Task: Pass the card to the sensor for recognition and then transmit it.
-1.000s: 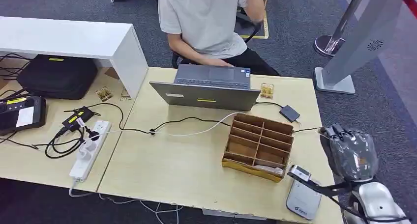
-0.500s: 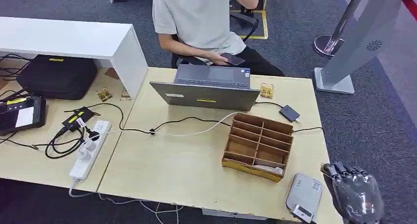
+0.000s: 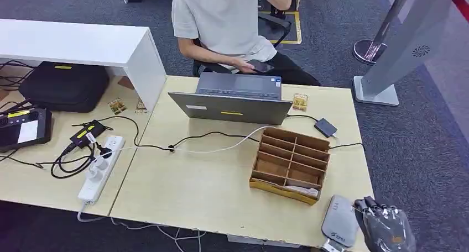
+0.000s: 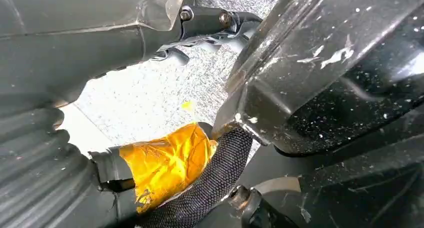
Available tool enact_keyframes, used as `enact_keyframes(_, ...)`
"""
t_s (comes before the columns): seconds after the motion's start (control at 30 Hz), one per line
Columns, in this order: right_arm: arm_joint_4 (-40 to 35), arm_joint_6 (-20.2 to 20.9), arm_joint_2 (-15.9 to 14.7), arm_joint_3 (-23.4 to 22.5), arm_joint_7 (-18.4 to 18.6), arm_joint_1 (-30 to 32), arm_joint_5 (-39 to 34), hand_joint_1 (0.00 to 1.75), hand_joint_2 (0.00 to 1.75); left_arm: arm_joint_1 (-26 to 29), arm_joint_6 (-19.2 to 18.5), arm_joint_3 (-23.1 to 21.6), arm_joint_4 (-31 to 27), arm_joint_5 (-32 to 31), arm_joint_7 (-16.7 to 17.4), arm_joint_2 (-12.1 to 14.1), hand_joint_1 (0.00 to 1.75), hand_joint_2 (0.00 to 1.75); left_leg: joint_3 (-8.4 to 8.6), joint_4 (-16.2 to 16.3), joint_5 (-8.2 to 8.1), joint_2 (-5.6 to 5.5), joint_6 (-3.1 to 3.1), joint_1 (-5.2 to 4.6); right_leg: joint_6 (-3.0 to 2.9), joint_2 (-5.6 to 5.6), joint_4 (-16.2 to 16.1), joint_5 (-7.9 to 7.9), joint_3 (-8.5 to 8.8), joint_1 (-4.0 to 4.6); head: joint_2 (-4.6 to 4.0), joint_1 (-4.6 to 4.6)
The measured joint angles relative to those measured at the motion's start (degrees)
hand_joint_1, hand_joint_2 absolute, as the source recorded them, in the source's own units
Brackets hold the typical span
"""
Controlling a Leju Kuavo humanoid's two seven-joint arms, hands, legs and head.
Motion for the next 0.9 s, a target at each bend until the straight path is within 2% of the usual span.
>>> enact_keyframes(0.37,3.85,-0.09,1.7,1.42,0.83,0.45,-1.97,1.75,1.75,-0.06,0.0,0.33,0.11,-0.5,0.0,-0.02,0.0,1.75,0.0,0.0,0.0,0.01,0.0,0.0,0.0,0.0,0.0,0.0,0.0,0.0,0.0,0.0)
enact_keyframes(0.9,4.59,-0.13,1.79,2.14,0.7,-0.03,-2.09,1.75,1.75,-0.17,-0.13,2.23,0.11,-3.06,0.55,0.0,0.0,1.75,0.01,0.0,0.0,0.01,0.0,0.0,0.0,0.01,0.0,0.0,0.01,0.0,0.0,0.0)
